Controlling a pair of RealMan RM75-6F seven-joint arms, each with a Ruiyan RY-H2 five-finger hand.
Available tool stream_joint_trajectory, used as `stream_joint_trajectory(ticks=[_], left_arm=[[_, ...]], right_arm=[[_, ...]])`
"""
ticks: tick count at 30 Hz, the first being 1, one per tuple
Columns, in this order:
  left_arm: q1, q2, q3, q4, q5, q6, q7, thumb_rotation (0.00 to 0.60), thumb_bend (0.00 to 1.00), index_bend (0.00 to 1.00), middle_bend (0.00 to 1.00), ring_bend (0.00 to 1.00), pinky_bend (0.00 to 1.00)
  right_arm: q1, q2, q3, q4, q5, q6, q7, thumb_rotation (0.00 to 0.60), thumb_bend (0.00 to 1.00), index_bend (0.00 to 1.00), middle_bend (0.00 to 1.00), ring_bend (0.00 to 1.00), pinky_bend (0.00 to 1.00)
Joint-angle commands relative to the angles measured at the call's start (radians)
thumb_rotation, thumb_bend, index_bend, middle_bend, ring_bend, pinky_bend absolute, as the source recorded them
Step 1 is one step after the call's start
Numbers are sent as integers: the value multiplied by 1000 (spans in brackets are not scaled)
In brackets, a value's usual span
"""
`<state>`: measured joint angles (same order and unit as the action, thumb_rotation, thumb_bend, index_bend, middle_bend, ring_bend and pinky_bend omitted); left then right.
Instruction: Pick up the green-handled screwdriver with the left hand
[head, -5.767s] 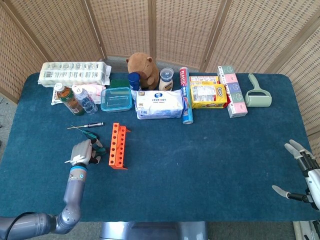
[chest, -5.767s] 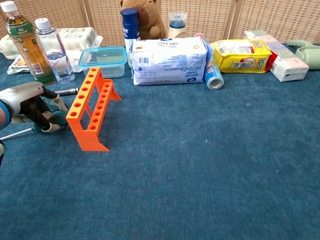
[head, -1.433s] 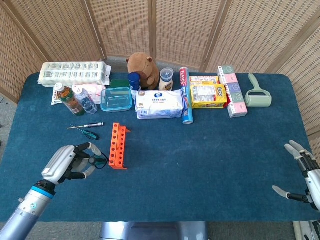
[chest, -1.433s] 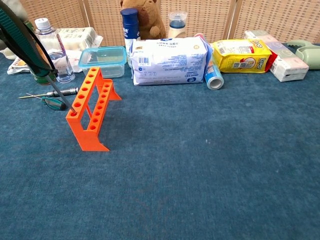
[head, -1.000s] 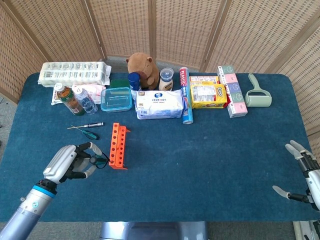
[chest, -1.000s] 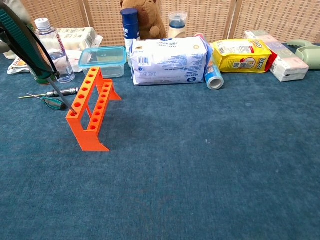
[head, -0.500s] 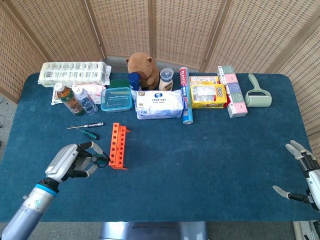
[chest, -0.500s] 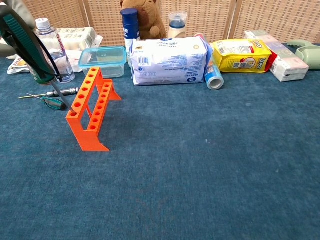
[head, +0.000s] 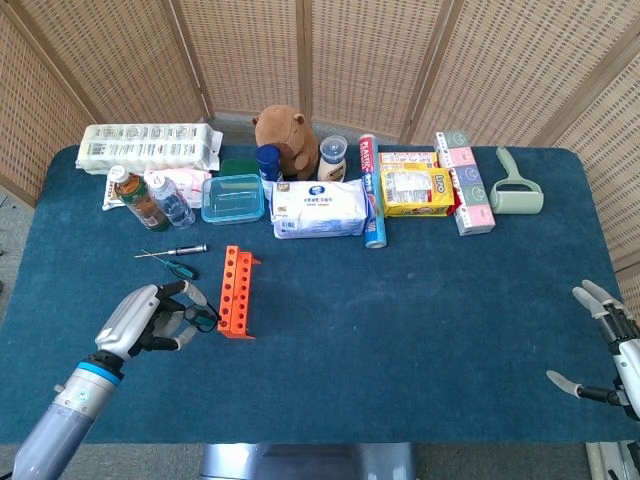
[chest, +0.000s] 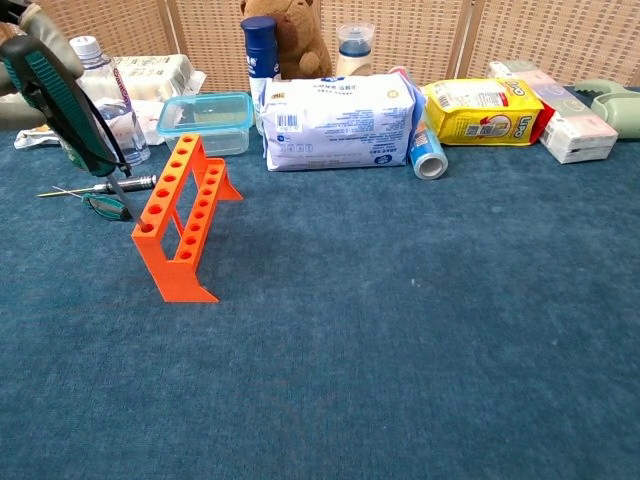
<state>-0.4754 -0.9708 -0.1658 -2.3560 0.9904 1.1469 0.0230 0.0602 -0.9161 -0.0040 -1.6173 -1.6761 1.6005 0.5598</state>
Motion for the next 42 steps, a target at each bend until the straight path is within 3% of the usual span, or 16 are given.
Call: stream_joint_trajectory(ticks=[1,20,27,42], left_arm=[[-4,-6,0,0,-18,2,8,600,516,513,875,919,961],[-45,-56,-9,0,-127,35,86,600,512,513,875,918,962],[-50,-63,-10,0,-126,39,94,600,496,393,875,918,961],[-39,-61,-10,0,-95,49,75,600,494,318,875,918,961]], right_arm=[[0,0,0,-1,-1,1,-1,600,0,0,33,0,0],[0,2,2,2,3,1,9,600,0,0,34,0,0],[0,2,2,1,3,-1,8,600,0,0,34,0,0],[-1,2,4,3,5,0,11,600,0,0,34,0,0]])
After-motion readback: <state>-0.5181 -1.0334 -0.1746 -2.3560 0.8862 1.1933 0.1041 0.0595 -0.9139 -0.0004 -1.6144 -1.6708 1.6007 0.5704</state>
